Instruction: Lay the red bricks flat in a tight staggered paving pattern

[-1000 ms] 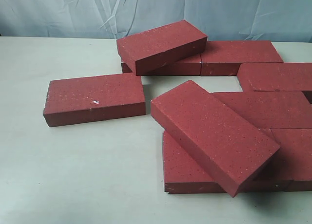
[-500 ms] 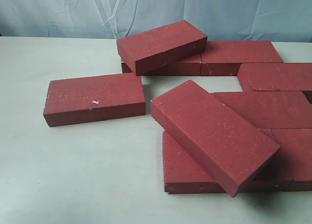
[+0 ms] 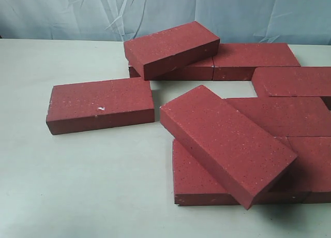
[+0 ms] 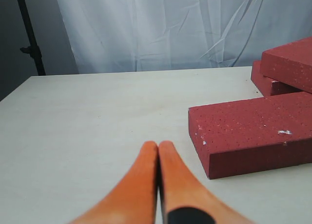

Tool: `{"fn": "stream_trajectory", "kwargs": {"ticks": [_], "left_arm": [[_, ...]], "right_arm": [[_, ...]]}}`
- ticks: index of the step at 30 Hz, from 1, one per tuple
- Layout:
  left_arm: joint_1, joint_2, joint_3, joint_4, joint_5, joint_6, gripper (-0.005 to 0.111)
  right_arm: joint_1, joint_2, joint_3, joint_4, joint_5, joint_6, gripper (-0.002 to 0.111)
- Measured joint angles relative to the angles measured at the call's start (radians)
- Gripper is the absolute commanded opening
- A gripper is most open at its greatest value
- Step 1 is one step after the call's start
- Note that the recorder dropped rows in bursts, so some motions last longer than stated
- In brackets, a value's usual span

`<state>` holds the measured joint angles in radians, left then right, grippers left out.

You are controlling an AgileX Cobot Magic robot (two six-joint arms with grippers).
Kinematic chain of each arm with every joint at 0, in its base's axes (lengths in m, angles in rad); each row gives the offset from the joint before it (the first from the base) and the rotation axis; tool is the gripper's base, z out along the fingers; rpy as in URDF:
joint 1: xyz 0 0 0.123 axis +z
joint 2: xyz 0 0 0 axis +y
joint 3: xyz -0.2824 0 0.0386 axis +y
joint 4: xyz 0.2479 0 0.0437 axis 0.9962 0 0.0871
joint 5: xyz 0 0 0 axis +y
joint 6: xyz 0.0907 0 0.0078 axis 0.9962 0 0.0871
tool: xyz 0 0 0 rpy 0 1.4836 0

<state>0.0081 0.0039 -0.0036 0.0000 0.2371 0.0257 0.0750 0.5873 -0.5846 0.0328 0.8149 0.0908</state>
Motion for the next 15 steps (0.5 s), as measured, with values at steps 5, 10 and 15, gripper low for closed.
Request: {"fn": "stream_trajectory", "kwargs": {"ticks": [5,10,15], "left_arm": [[0.0,0.0,0.0,0.0,0.0,0.0,0.0],[0.0,0.0,0.0,0.0,-0.008,0.0,0.0],[0.0,0.0,0.0,0.0,-0.093,0.0,0.0]], "right_arm": [[0.0,0.0,0.006,0.027,-0.008,0.0,-0.001],[0.0,0.0,0.006,0.046,-0.012,0.0,-0.001],[0.0,0.0,0.006,0.048,-0.014,0.0,-0.001]]}}
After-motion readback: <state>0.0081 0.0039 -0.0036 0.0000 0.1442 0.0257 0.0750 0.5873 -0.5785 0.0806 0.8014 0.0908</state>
